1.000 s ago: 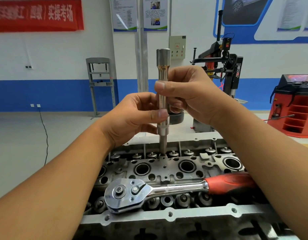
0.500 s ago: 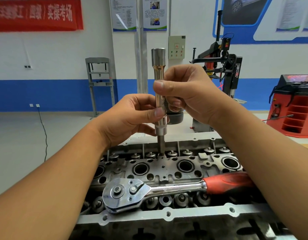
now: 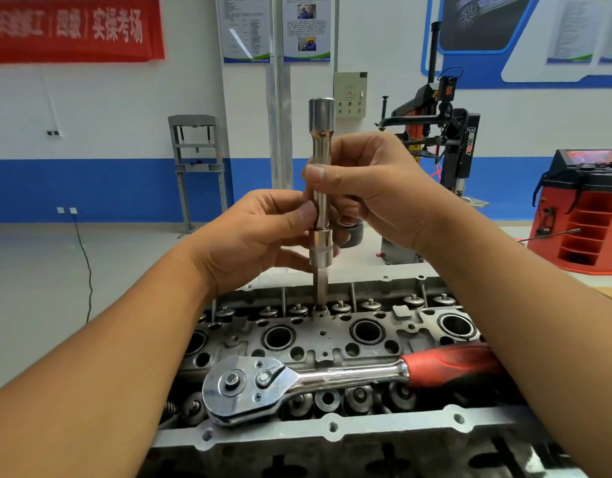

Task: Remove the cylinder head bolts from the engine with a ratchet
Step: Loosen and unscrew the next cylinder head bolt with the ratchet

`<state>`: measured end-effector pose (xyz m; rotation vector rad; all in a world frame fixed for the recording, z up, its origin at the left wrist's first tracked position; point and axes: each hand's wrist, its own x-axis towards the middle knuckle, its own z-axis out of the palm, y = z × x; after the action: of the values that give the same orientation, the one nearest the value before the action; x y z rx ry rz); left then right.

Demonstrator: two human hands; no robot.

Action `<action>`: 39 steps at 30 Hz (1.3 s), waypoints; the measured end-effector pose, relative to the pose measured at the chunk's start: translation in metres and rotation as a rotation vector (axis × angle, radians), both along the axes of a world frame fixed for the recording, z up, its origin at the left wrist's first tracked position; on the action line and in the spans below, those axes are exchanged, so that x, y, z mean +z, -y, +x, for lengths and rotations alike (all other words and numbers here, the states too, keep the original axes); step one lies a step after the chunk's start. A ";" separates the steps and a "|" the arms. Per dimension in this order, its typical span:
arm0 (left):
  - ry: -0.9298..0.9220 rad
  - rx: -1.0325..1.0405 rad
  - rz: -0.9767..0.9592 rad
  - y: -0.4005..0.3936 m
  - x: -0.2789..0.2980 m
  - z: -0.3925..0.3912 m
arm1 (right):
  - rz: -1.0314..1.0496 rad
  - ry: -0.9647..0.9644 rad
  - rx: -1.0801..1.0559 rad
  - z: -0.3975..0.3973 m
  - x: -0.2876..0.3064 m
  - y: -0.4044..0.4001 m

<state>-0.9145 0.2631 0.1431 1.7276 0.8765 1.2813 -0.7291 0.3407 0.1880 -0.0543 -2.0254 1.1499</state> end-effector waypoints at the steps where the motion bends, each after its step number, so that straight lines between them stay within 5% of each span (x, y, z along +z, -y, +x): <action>1: 0.003 -0.045 -0.026 0.001 0.000 -0.001 | -0.003 0.006 0.003 0.000 0.000 0.000; 10: -0.013 0.050 0.044 -0.002 0.000 0.002 | -0.023 -0.021 0.013 0.000 0.000 0.000; 15: 0.002 -0.112 -0.055 0.002 -0.001 0.001 | -0.046 -0.047 0.010 -0.002 0.000 0.000; 24: -0.053 0.108 0.082 -0.002 -0.001 0.004 | -0.006 -0.007 0.005 -0.001 -0.001 0.000; 30: -0.037 -0.070 -0.016 0.002 0.002 0.000 | -0.001 0.004 0.015 0.000 -0.001 0.001; 36: -0.080 0.163 0.077 -0.001 0.001 0.003 | -0.020 -0.016 -0.004 0.000 0.000 0.000; 39: -0.056 0.122 0.068 -0.001 0.001 0.001 | -0.005 -0.024 -0.012 0.000 0.000 0.000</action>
<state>-0.9130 0.2638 0.1446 1.7942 0.9935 1.3620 -0.7286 0.3408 0.1879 -0.0545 -1.9982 1.1435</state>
